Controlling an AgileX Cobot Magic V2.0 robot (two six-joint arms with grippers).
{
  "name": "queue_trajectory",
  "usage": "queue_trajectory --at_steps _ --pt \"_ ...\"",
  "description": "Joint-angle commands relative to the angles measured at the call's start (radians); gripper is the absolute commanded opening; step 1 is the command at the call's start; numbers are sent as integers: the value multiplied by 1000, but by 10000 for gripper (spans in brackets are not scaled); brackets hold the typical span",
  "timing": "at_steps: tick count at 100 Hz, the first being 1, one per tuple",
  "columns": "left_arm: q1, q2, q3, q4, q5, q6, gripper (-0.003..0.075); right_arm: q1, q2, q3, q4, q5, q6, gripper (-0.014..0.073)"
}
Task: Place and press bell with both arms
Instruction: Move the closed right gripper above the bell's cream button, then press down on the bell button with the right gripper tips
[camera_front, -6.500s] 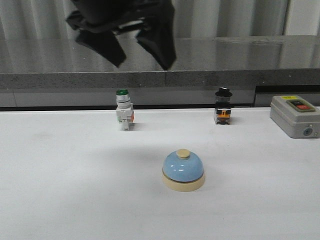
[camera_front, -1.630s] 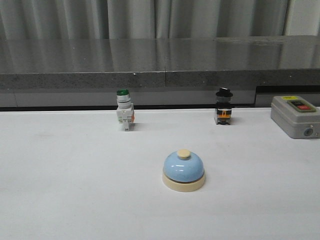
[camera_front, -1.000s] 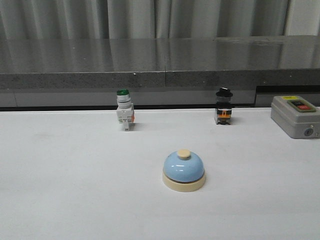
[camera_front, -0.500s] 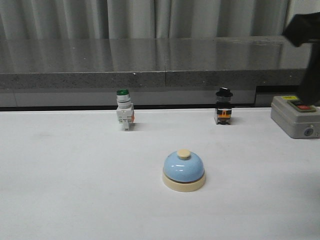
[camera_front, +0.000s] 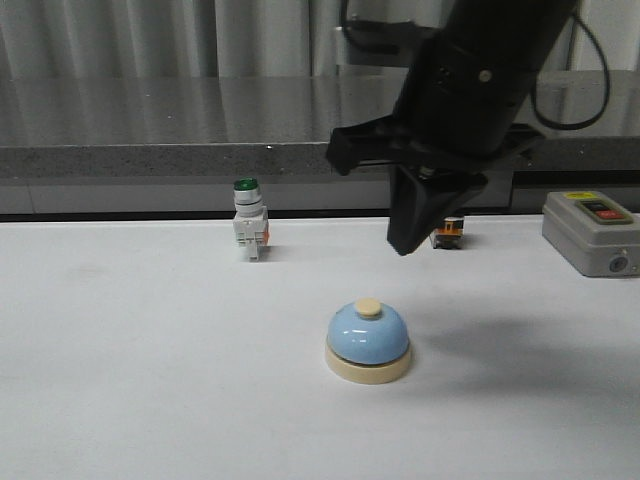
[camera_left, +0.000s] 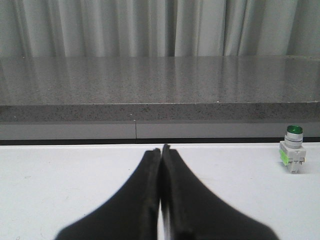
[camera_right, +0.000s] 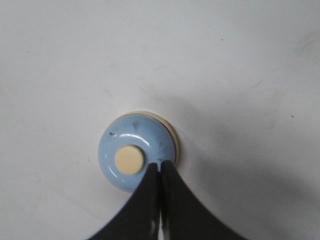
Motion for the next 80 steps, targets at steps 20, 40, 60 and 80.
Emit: queue_trajectory --at_steps 20,40,60,80 --pt "2 -29 43 -8 -86 -9 -20 37 33 -89 11 -2 -11 -60" --pt "2 -29 43 -8 -86 -9 -20 37 47 -89 12 22 -11 -60" --pt "2 -29 43 -8 -86 -9 -20 39 82 -89 43 35 -11 -60" --pt "2 -29 43 -8 -86 -9 -20 47 115 -89 43 49 -11 -60"
